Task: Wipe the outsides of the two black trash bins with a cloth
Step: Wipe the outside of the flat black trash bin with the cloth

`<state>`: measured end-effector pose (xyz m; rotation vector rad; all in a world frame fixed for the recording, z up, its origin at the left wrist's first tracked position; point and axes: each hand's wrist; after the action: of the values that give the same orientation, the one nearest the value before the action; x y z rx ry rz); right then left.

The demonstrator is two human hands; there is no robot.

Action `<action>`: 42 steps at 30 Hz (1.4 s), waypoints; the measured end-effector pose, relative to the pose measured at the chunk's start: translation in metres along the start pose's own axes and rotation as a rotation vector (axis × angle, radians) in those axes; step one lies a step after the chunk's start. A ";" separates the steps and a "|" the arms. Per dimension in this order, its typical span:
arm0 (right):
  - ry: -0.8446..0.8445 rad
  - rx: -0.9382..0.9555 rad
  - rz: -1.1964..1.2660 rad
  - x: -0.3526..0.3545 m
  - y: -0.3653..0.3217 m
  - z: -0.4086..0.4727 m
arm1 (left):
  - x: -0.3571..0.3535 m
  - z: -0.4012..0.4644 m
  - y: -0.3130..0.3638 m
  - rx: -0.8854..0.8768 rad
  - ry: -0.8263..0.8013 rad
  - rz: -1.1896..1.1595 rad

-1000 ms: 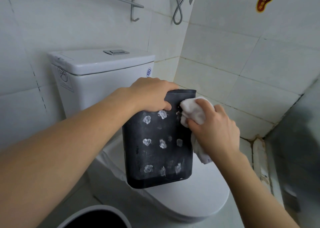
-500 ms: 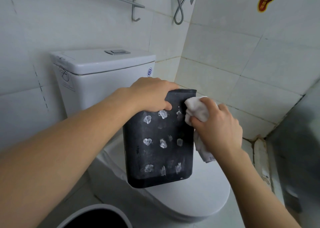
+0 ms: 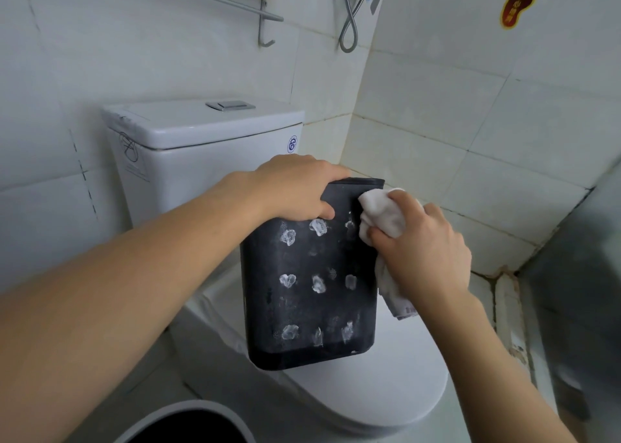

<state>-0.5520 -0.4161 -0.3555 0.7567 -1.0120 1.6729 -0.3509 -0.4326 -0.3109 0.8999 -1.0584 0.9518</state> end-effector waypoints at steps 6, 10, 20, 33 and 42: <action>-0.054 -0.005 -0.011 0.004 -0.002 -0.004 | 0.013 0.002 -0.008 0.017 -0.114 -0.098; -0.088 0.061 -0.064 0.010 -0.006 -0.011 | 0.011 -0.001 -0.009 0.044 -0.116 -0.067; -0.042 0.178 -0.266 0.010 -0.030 -0.014 | 0.009 -0.002 -0.010 0.033 -0.091 -0.154; -0.120 0.179 -0.300 0.019 -0.022 -0.021 | 0.010 -0.008 -0.006 0.069 -0.067 -0.097; 0.072 0.224 -0.310 0.007 -0.031 -0.010 | 0.009 -0.009 -0.003 0.062 -0.052 -0.061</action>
<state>-0.5249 -0.3995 -0.3461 0.9412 -0.6260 1.5434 -0.3439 -0.4236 -0.3046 1.0074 -1.0443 0.9184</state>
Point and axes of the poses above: each hand's wrist, its own z-axis towards the middle knuckle, its own x-axis out of the back of the hand, y = z × x, and after that the axes turned 1 degree about -x, right-handed
